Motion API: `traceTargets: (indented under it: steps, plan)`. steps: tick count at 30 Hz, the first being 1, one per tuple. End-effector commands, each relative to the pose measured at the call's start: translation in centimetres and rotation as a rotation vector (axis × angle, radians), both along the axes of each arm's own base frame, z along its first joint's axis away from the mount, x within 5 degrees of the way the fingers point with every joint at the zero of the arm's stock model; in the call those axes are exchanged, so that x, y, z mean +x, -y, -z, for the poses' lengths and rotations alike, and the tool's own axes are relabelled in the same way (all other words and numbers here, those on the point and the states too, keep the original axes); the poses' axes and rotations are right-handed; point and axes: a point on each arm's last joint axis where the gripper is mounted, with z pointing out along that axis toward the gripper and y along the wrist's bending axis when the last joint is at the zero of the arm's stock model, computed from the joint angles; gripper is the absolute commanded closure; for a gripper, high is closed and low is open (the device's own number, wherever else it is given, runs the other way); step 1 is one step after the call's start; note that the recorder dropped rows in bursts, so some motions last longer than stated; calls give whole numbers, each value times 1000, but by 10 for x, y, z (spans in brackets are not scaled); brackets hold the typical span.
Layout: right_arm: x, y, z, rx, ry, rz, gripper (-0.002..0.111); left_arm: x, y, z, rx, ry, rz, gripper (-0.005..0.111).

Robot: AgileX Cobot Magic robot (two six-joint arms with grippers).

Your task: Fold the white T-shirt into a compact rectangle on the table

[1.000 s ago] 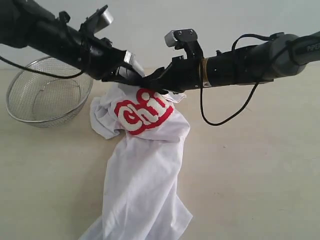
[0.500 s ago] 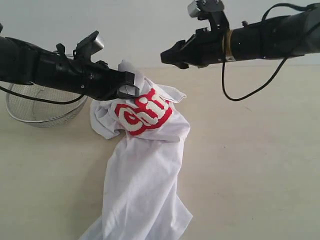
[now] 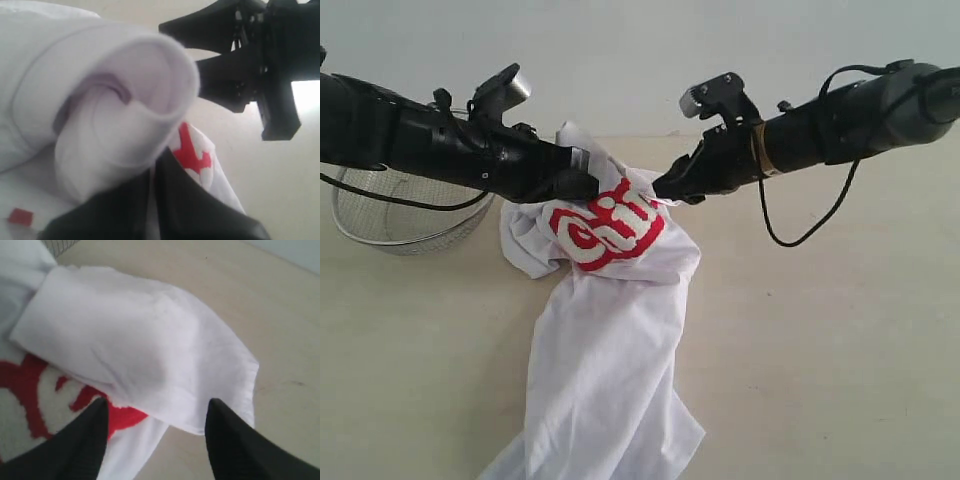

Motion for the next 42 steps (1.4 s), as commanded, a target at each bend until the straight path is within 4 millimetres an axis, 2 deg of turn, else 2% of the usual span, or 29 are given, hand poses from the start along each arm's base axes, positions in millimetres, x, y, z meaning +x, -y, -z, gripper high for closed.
traceTargets:
  steps: [1, 9, 13, 15, 20, 29, 31, 36, 38, 42]
  plan:
    - [-3, -14, 8, -21, 17, -88, 57, -1, 1, 1, 6, -3, 0, 102]
    - [-7, -51, 14, -157, 108, -116, 57, -1, 1, 1, 11, 0, -6, 102]
    - [-2, -58, 12, -220, 182, -39, 59, -1, 1, 1, 11, 0, -6, 102]
    - [1, -58, 9, -209, 192, -9, 68, -1, 1, 1, 11, 0, -6, 102]
    - [2, -58, 7, -201, 201, -2, 108, -1, 1, 1, 11, 0, -6, 102]
    - [11, -38, 5, -232, 181, 148, 108, -1, 1, 1, 11, 0, -6, 102]
    - [13, -30, 0, -192, 166, 198, 108, -1, 1, 1, 11, 0, -6, 102]
    - [18, -2, -29, -138, 189, 305, 108, -2, 2, 1, 7, -4, 14, 102]
    - [16, -1, -38, -82, 197, 268, 108, -3, 2, 1, 4, -6, 21, 102]
    - [7, -16, -42, 34, 190, 64, 107, -3, 2, 1, 5, -5, 18, 102]
